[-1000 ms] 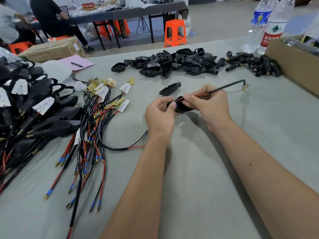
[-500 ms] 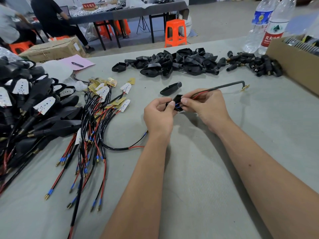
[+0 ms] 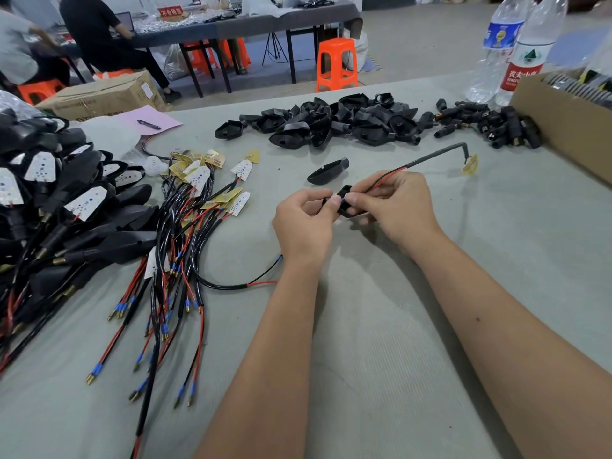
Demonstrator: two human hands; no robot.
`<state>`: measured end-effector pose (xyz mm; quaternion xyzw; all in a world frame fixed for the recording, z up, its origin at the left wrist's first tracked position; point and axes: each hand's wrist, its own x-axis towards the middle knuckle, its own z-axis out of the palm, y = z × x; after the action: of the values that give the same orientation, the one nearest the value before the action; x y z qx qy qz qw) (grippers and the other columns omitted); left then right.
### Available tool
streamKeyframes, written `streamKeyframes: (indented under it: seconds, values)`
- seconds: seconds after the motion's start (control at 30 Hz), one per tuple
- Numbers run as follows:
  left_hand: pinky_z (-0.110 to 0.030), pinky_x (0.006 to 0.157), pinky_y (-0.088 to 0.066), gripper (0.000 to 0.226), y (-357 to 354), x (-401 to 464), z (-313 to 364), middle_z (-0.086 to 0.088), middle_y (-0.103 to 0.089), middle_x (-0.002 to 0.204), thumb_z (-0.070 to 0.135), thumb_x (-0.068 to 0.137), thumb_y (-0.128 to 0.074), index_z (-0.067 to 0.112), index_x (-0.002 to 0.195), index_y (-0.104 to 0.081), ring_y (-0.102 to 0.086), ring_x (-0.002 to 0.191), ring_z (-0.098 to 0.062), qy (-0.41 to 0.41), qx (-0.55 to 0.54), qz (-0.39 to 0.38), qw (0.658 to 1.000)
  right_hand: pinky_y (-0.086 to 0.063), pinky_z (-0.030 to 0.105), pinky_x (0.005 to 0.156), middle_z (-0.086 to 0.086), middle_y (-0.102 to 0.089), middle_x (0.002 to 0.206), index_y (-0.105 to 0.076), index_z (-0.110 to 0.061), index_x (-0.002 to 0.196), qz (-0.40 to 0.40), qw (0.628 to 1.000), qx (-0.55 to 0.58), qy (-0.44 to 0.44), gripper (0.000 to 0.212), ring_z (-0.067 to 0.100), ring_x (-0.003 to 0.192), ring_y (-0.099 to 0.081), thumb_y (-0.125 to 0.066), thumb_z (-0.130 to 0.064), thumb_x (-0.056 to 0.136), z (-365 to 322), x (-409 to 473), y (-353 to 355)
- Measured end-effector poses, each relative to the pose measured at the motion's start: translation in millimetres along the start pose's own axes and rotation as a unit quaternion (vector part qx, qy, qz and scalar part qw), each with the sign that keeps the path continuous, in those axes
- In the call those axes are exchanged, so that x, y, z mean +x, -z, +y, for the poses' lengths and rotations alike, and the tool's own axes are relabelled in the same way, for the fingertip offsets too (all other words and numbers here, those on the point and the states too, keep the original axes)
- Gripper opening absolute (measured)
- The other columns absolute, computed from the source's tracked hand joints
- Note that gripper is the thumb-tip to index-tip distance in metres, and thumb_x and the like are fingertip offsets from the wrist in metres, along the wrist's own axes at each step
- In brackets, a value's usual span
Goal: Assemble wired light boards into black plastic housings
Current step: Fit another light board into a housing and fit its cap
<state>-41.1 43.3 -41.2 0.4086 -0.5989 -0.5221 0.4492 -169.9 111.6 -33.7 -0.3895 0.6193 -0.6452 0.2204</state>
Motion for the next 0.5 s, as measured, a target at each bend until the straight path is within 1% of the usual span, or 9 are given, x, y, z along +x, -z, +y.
streamKeyframes:
  seconds: [0.07, 0.17, 0.23, 0.3, 0.37, 0.4, 0.43, 0.47, 0.5]
  values:
    - [-0.045, 0.085, -0.062, 0.006, 0.3, -0.3, -0.1, -0.003, -0.078, 0.079, 0.01, 0.086, -0.081, 0.013, 0.09, -0.077, -0.077, 0.075, -0.02, -0.006, -0.002, -0.005, 1.0, -0.059, 0.028, 0.06, 0.009, -0.076, 0.071, -0.076, -0.015, 0.076, 0.007, 1.0, -0.004, 0.006, 0.015, 0.023, 0.061, -0.074, -0.086, -0.003, 0.078, -0.5, 1.1, -0.6]
    - [-0.045, 0.084, -0.063, 0.005, -0.7, -1.9, -0.6, 0.0, -0.078, 0.077, 0.009, 0.085, -0.081, 0.014, 0.086, -0.078, -0.077, 0.074, -0.019, -0.014, 0.004, -0.02, 1.0, -0.058, 0.028, 0.061, 0.006, -0.076, 0.07, -0.077, -0.017, 0.073, 0.021, 0.999, -0.035, 0.009, 0.014, 0.017, 0.058, -0.07, -0.088, -0.009, 0.076, 0.5, 3.6, -1.1]
    - [-0.044, 0.084, -0.063, 0.008, -1.3, -2.0, -1.2, 0.001, -0.078, 0.076, 0.008, 0.085, -0.08, 0.016, 0.083, -0.078, -0.077, 0.074, -0.019, -0.013, 0.011, -0.016, 1.0, -0.059, 0.029, 0.065, 0.004, -0.076, 0.069, -0.077, -0.018, 0.073, 0.029, 0.998, -0.06, 0.01, 0.013, 0.018, 0.063, -0.073, -0.088, -0.012, 0.076, 0.9, 2.8, -3.2]
    - [-0.044, 0.086, -0.062, 0.008, -1.6, 0.3, -2.6, -0.003, -0.078, 0.079, 0.005, 0.085, -0.079, 0.013, 0.085, -0.078, -0.077, 0.078, -0.022, 0.002, -0.003, -0.002, 1.0, -0.058, 0.031, 0.07, 0.003, -0.076, 0.07, -0.078, -0.018, 0.075, 0.02, 0.997, -0.068, 0.008, 0.011, 0.018, 0.069, -0.075, -0.086, -0.013, 0.078, 0.6, 1.2, -4.5]
    - [-0.043, 0.088, -0.062, 0.007, -0.8, 3.3, -2.9, -0.01, -0.078, 0.084, 0.0, 0.088, -0.074, 0.007, 0.09, -0.077, -0.078, 0.081, -0.024, 0.033, -0.031, 0.01, 0.999, -0.056, 0.035, 0.072, 0.007, -0.077, 0.075, -0.079, -0.017, 0.08, -0.006, 0.998, -0.055, -0.002, 0.006, 0.023, 0.073, -0.074, -0.082, -0.013, 0.084, -0.9, -0.5, -4.4]
    - [-0.041, 0.088, -0.063, 0.008, -0.2, 4.5, -3.0, -0.013, -0.078, 0.086, -0.002, 0.089, -0.072, 0.004, 0.092, -0.077, -0.078, 0.082, -0.025, 0.046, -0.046, 0.012, 0.998, -0.055, 0.039, 0.073, 0.01, -0.078, 0.079, -0.079, -0.015, 0.084, -0.019, 0.999, -0.047, -0.008, 0.003, 0.03, 0.075, -0.073, -0.079, -0.013, 0.087, -1.8, -0.8, -3.9]
    - [-0.04, 0.087, -0.063, 0.009, 0.5, 5.3, -2.6, -0.016, -0.077, 0.087, -0.004, 0.089, -0.071, 0.002, 0.095, -0.076, -0.078, 0.082, -0.025, 0.056, -0.059, 0.012, 0.997, -0.055, 0.04, 0.072, 0.012, -0.078, 0.081, -0.079, -0.013, 0.088, -0.027, 0.999, -0.043, -0.012, 0.002, 0.035, 0.075, -0.071, -0.077, -0.012, 0.089, -2.4, -0.6, -3.8]
    - [-0.039, 0.086, -0.063, 0.009, 1.0, 5.4, -2.0, -0.016, -0.077, 0.088, -0.005, 0.089, -0.071, 0.0, 0.096, -0.075, -0.078, 0.081, -0.024, 0.062, -0.071, 0.013, 0.995, -0.054, 0.036, 0.07, 0.012, -0.078, 0.08, -0.078, -0.013, 0.089, -0.027, 0.998, -0.046, -0.012, 0.003, 0.033, 0.07, -0.069, -0.076, -0.011, 0.09, -2.7, -0.3, -3.8]
    - [-0.038, 0.085, -0.063, 0.009, 1.1, 5.1, -1.6, -0.016, -0.076, 0.087, -0.006, 0.089, -0.072, 0.0, 0.096, -0.073, -0.078, 0.079, -0.024, 0.065, -0.082, 0.014, 0.994, -0.052, 0.028, 0.066, 0.008, -0.077, 0.075, -0.077, -0.014, 0.089, -0.018, 0.998, -0.054, -0.01, 0.005, 0.023, 0.063, -0.066, -0.075, -0.01, 0.09, -2.4, -0.2, -4.0]
